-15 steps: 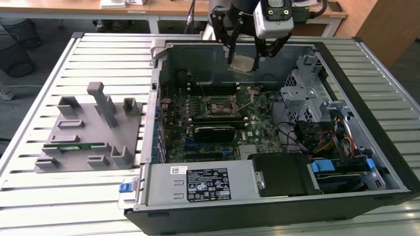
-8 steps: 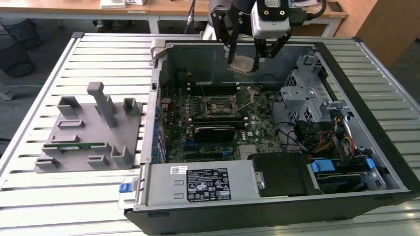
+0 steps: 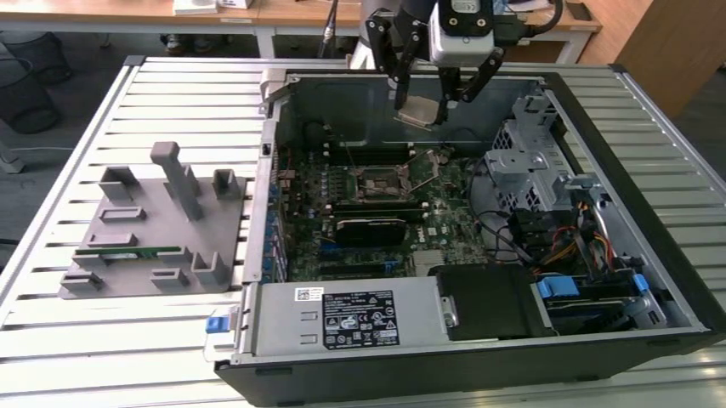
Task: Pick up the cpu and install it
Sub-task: 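Place the cpu into insertion slot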
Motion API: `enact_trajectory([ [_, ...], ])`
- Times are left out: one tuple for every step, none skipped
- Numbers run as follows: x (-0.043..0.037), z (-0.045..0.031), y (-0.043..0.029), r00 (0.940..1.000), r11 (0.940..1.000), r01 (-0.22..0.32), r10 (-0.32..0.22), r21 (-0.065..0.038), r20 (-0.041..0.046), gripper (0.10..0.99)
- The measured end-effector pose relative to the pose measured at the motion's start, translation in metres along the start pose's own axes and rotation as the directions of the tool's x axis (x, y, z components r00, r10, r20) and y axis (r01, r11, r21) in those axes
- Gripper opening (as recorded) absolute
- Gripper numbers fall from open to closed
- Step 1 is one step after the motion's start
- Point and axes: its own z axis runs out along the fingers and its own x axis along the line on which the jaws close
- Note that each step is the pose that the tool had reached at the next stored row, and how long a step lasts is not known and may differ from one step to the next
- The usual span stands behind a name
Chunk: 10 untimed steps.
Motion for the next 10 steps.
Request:
enact_trajectory([
  [0.0000, 0.0000, 0.0000, 1.0000, 1.0000, -0.007, 0.007, 0.000, 0.0005, 0.537],
  [0.0000, 0.0000, 0.0000, 0.9999, 0.9999, -0.015, 0.015, 0.000, 0.0010, 0.537],
  [0.0000, 0.0001, 0.0000, 0.9998, 0.9998, -0.022, 0.022, 0.000, 0.0014, 0.537],
  [0.0000, 0.0001, 0.0000, 0.9996, 0.9996, -0.029, 0.029, 0.000, 0.0018, 0.537],
  [0.0000, 0.0002, 0.0000, 0.9993, 0.9993, -0.036, 0.036, 0.000, 0.0023, 0.537],
  [0.0000, 0.0002, 0.0000, 0.9991, 0.9991, -0.043, 0.043, 0.000, 0.0028, 0.537],
  [0.0000, 0.0002, 0.0000, 0.9987, 0.9987, -0.050, 0.050, 0.000, 0.0032, 0.537],
  [0.0000, 0.0003, 0.0000, 0.9983, 0.9984, -0.057, 0.057, 0.000, 0.0037, 0.537],
  [0.0000, 0.0003, 0.0000, 0.9979, 0.9979, -0.064, 0.064, 0.000, 0.0041, 0.537],
  [0.0000, 0.0003, 0.0000, 0.9975, 0.9975, -0.071, 0.071, 0.000, 0.0045, 0.537],
])
